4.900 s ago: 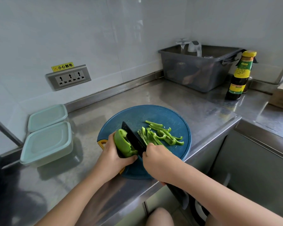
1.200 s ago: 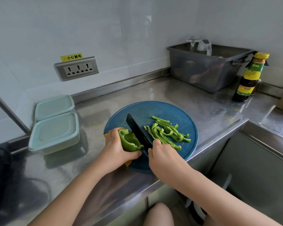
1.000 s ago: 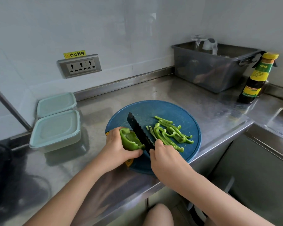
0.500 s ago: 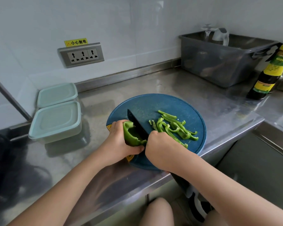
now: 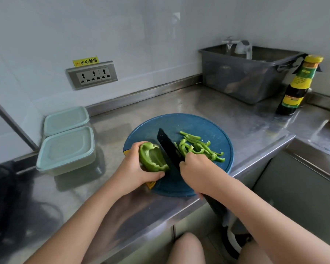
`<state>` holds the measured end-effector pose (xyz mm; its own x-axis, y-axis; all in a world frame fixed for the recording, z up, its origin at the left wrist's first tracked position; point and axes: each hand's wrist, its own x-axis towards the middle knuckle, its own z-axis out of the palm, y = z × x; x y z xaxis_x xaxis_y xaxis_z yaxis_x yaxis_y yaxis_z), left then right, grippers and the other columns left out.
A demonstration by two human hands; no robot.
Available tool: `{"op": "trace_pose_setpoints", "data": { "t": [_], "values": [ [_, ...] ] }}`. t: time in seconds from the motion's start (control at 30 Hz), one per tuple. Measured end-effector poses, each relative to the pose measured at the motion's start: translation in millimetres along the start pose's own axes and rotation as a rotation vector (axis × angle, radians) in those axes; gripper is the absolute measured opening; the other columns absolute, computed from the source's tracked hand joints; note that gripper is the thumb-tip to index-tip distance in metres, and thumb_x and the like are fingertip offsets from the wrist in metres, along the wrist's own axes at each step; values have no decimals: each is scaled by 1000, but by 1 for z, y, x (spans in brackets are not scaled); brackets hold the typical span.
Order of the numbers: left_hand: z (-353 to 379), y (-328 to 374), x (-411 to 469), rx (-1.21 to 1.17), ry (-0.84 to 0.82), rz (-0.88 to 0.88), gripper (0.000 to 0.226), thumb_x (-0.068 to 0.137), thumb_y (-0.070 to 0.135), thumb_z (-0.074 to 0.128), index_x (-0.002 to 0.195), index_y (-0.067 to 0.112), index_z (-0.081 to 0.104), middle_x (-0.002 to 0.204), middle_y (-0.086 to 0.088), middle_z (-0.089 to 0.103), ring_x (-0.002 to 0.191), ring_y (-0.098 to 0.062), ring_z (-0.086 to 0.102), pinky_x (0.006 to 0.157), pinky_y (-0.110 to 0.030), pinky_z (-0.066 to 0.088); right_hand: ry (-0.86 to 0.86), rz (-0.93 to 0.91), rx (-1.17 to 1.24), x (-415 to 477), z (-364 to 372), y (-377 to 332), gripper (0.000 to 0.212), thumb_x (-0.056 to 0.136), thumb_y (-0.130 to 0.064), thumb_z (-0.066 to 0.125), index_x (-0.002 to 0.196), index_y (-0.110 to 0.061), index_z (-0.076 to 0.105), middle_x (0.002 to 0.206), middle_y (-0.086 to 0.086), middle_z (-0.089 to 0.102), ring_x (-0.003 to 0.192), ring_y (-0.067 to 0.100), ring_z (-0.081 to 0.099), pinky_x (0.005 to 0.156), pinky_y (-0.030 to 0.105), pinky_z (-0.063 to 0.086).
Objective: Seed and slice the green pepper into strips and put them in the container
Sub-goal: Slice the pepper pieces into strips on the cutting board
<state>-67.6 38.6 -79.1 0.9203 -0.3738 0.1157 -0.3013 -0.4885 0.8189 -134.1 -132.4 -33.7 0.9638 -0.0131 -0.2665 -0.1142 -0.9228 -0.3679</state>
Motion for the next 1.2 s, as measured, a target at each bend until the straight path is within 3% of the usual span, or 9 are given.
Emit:
{"op": "trace_pose_setpoints", "data": {
  "t": [0.07,0.13,0.37,0.57,0.73,0.87,0.97,1.07,1.2],
  "values": [
    [4,0,-1,33,-42,-3,83,59,28,87,122,30,34,113,12,50,105,-1,52,86,-14,42,80,14,164,-7,-3,7,30,95,-12,39,65,-12,33,66,3,36,55,17,33,47,26,29],
    [7,1,-3,87,-48,4,85,61,34,85,126,27,30,118,9,46,108,-5,50,92,-20,41,147,56,266,-11,-6,6,28,98,-21,33,72,-12,37,68,3,41,62,23,44,53,29,36],
    [8,9,-8,194,8,24,83,62,33,85,124,22,30,119,4,33,114,-10,41,96,-19,33,211,41,403,-17,5,-3,29,97,-25,36,72,-11,35,72,6,45,60,27,47,58,35,43],
    [10,12,-11,219,43,61,78,61,30,86,110,32,25,117,4,32,111,-7,38,89,-14,29,233,41,374,-17,12,-6,29,98,-27,35,73,-11,34,71,4,43,59,19,38,51,31,29],
    [10,11,-9,207,41,36,78,60,33,86,110,30,26,117,4,33,111,-9,41,89,-17,34,244,8,317,-20,16,-9,35,100,-27,34,67,-17,26,68,1,39,62,19,37,55,32,28],
    [9,10,-8,186,26,2,79,57,36,87,109,31,27,113,5,35,110,-11,44,93,-24,41,268,-47,242,-20,24,-10,33,101,-27,32,71,-17,25,65,-1,36,54,14,32,45,26,20],
    [9,9,-7,164,14,-21,79,57,36,86,110,30,28,116,3,38,111,-12,45,97,-28,42,264,-40,232,-22,33,-8,23,101,-27,31,84,-13,30,65,-2,34,62,25,38,53,34,26],
    [8,7,-6,142,-4,-40,80,57,38,86,112,31,28,119,2,41,113,-12,45,98,-30,42,270,-34,223,-23,39,-8,19,101,-25,31,86,-14,29,65,-3,34,69,28,39,60,33,29],
    [5,4,-4,115,-28,-69,81,53,43,85,112,31,31,119,2,45,112,-11,49,97,-34,45,235,-6,215,-21,39,-11,31,99,-19,33,70,-19,22,64,-1,34,55,22,33,46,30,19]
  ]
}}
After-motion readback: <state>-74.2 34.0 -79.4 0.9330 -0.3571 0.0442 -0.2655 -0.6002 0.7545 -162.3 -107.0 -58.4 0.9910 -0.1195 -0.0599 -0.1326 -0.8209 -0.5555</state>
